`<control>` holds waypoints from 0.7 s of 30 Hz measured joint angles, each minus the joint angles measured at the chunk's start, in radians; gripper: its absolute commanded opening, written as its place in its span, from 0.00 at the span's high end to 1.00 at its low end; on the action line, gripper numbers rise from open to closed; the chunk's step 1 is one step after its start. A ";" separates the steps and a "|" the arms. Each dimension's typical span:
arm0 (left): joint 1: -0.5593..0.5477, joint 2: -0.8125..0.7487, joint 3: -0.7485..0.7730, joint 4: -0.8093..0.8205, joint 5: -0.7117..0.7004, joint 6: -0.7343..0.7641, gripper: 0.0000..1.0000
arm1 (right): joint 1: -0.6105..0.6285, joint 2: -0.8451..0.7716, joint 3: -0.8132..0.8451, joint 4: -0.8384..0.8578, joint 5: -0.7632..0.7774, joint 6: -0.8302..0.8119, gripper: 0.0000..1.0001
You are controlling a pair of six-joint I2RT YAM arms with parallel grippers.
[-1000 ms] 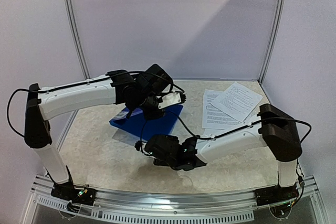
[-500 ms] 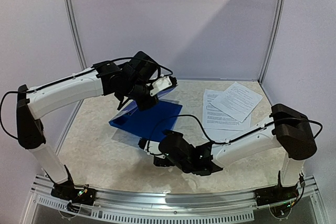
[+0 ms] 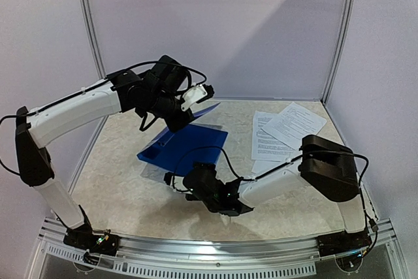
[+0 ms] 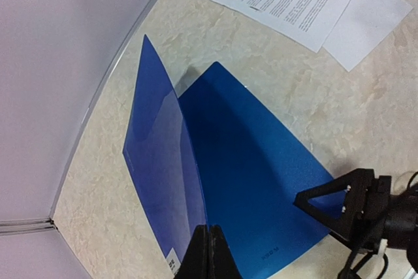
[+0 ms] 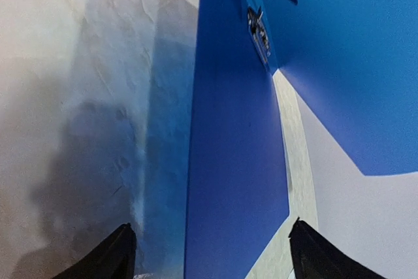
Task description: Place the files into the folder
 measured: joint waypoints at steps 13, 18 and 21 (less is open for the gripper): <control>0.208 -0.125 -0.041 0.007 0.140 -0.108 1.00 | -0.045 0.080 0.046 -0.010 0.133 -0.041 0.90; 0.412 -0.238 -0.148 0.023 0.216 -0.161 1.00 | -0.047 0.069 0.000 -0.017 0.154 -0.045 0.93; 0.510 -0.289 -0.219 0.030 0.272 -0.189 0.98 | -0.047 0.058 -0.020 -0.045 0.161 -0.040 0.99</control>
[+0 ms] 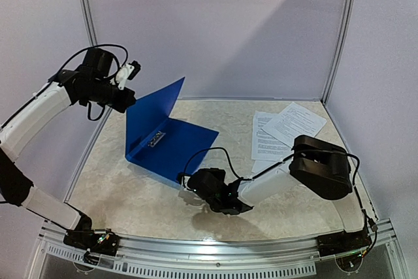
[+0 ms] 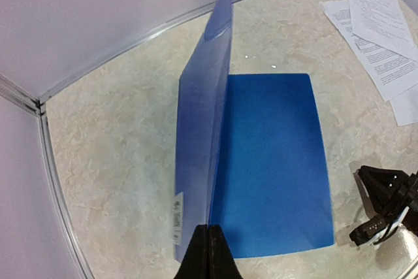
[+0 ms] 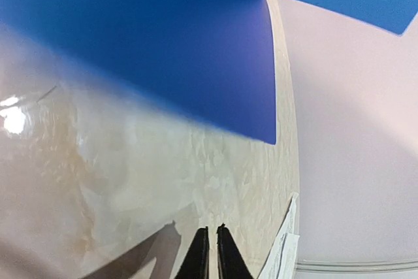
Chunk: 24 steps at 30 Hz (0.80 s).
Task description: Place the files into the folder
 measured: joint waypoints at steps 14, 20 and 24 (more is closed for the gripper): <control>0.186 -0.086 -0.145 0.000 0.211 -0.095 1.00 | 0.001 -0.080 -0.002 -0.064 -0.066 0.098 0.91; 0.202 -0.074 -0.136 -0.001 0.352 -0.219 1.00 | -0.045 -0.232 -0.003 -0.140 -0.212 0.304 0.84; 0.202 -0.042 -0.073 -0.004 0.440 -0.308 1.00 | -0.117 -0.349 -0.019 -0.169 -0.336 0.507 0.65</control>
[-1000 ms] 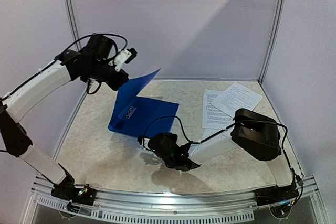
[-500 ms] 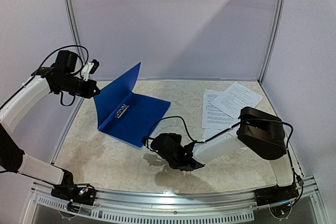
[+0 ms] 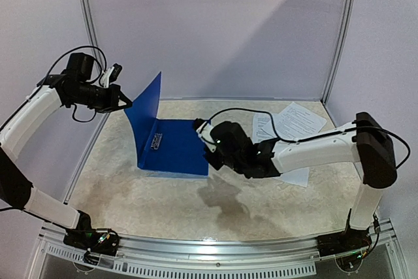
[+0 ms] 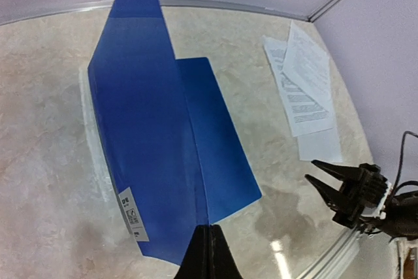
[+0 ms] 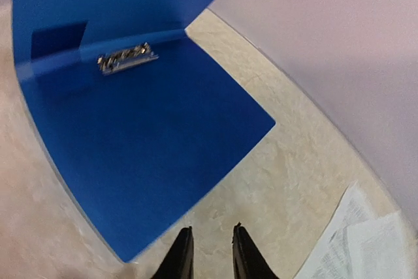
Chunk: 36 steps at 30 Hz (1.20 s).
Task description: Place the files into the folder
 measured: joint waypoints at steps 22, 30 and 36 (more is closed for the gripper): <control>-0.001 0.009 0.140 0.001 0.092 -0.233 1.00 | -0.335 -0.118 -0.301 0.175 -0.734 1.231 0.02; 0.006 0.007 0.144 -0.002 0.121 -0.279 1.00 | -0.336 -0.021 -0.320 0.290 -0.789 1.404 0.03; 0.012 0.007 0.142 0.006 0.134 -0.306 1.00 | -0.336 0.060 -0.284 0.387 -0.841 1.453 0.11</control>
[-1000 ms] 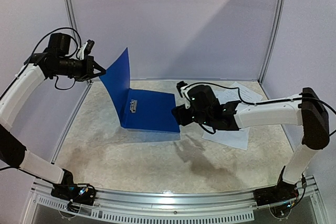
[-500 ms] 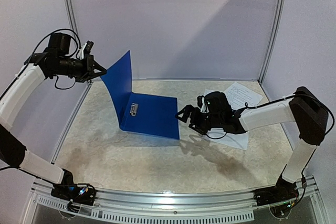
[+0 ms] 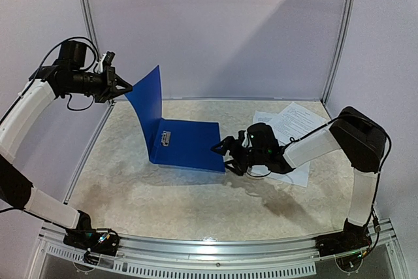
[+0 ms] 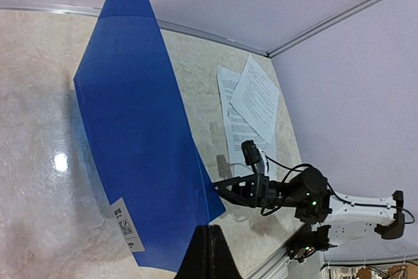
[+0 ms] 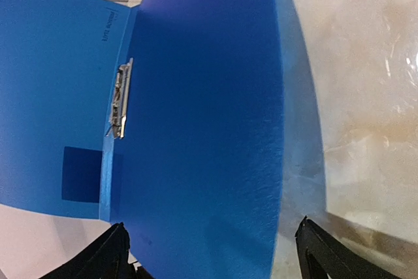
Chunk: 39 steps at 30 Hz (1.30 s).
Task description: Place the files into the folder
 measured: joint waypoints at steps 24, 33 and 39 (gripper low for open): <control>0.154 -0.021 -0.080 -0.019 -0.004 0.058 0.60 | -0.004 0.135 0.016 0.307 -0.075 0.138 1.00; 0.259 -0.038 -0.149 -0.142 -0.138 0.325 0.16 | -0.007 -0.074 -0.034 0.023 -0.012 -0.074 1.00; 0.262 -0.124 -0.166 -0.195 -0.236 0.478 0.14 | 0.009 -0.227 -0.002 -0.328 0.079 -0.263 1.00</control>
